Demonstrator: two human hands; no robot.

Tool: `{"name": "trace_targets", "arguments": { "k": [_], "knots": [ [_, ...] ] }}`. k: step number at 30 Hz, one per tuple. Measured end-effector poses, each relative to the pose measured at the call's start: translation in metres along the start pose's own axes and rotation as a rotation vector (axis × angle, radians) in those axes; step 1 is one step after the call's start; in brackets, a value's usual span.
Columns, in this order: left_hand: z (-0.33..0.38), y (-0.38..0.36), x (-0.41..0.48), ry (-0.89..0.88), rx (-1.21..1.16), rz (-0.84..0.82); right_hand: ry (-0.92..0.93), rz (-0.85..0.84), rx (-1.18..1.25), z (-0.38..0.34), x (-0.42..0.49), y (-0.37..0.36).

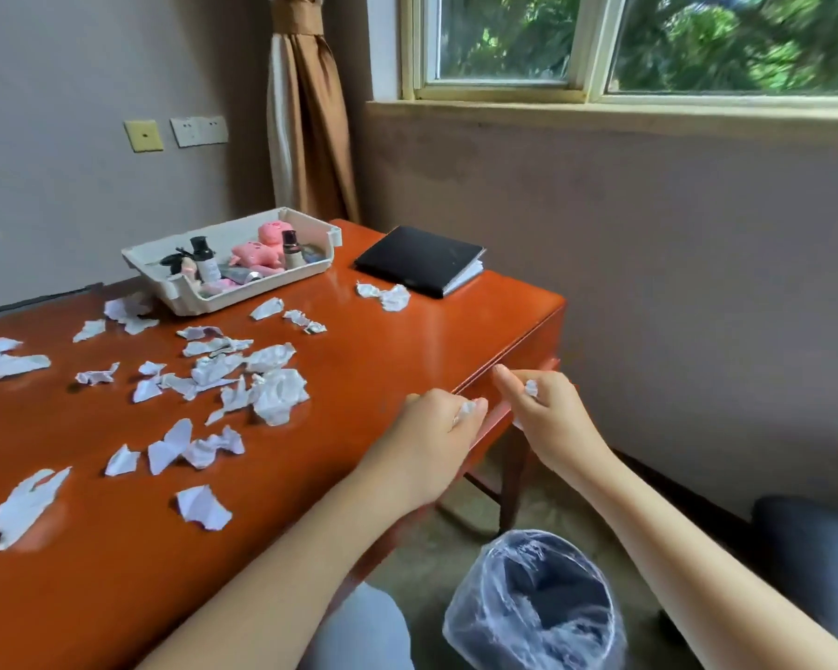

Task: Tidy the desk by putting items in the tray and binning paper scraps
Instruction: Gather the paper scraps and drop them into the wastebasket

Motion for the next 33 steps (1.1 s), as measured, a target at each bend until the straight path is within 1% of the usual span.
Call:
{"name": "trace_targets", "arguments": {
  "k": [3,7,11,15,18,22,25,27,30,32,33],
  "knots": [
    [-0.005,-0.052,0.005,0.027,-0.069,-0.101,-0.115,0.014,-0.03,0.055,-0.01,0.017],
    [-0.023,-0.124,0.009,0.102,-0.13,-0.222,-0.255,-0.001,-0.008,0.127,-0.018,0.023],
    [-0.059,-0.196,0.009,0.247,-0.119,-0.342,-0.405,0.049,-0.034,0.201,-0.025,0.017],
    [-0.098,-0.25,0.008,0.409,-0.083,-0.376,-0.56,0.053,-0.014,0.269,-0.041,-0.001],
    [-0.126,-0.286,0.006,0.548,-0.058,-0.374,-0.654,0.057,-0.042,0.31,-0.056,-0.017],
    [-0.161,-0.33,-0.003,0.698,-0.031,-0.365,-0.846,0.089,-0.097,0.355,-0.075,-0.034],
    [-0.178,-0.353,-0.01,0.73,0.023,-0.345,-0.885,0.091,-0.126,0.372,-0.082,-0.042],
    [-0.182,-0.365,-0.014,0.726,0.038,-0.359,-0.909,0.056,-0.122,0.386,-0.087,-0.047],
    [-0.19,-0.389,-0.029,0.741,0.083,-0.505,-0.998,-0.024,-0.078,0.411,-0.102,-0.059],
    [-0.197,-0.401,-0.038,0.729,0.15,-0.614,-1.013,-0.088,-0.06,0.421,-0.11,-0.064],
    [-0.2,-0.405,-0.04,0.716,0.181,-0.64,-1.005,-0.122,-0.063,0.425,-0.112,-0.065]
  ]
}}
Point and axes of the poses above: each hand's wrist, its own x-axis towards the middle knuckle, its own y-axis out of the back of the hand, z = x × y, the point moved 5 cm from there along x, towards the middle knuckle, and after that the axes turned 10 degrees about z, right-handed, at the moved point
